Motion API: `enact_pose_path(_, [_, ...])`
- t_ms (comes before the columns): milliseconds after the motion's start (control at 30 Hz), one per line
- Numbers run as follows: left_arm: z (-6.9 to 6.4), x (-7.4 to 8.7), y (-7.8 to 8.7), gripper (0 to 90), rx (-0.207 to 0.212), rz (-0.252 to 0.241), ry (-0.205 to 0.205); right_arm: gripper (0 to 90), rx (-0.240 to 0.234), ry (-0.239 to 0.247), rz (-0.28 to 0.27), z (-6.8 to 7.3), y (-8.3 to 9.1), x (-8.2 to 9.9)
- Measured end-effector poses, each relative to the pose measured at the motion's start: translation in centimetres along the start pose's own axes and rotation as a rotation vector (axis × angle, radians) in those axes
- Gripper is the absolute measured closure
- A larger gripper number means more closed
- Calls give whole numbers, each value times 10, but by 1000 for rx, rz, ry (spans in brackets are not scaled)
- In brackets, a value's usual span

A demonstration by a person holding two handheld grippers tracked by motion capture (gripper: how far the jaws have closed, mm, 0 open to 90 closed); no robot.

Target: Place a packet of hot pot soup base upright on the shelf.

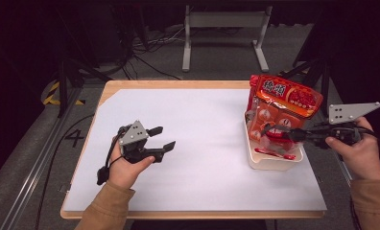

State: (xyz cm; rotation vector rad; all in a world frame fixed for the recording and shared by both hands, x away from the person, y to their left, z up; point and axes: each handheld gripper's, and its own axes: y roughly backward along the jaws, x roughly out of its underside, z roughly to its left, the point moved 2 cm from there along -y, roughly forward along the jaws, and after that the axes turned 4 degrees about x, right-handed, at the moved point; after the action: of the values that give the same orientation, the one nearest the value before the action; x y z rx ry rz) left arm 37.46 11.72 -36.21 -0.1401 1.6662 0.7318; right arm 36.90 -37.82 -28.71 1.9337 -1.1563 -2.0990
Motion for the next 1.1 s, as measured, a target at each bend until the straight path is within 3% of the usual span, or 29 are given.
enact_pose_path(600, [0,1,-2,318,3,13,8,897,-100,-59,51,-9,-14,16])
enact_pose_path(1100, [2,2,0,296,-5,11,3,856,-101,-105,82,-8,-34,46])
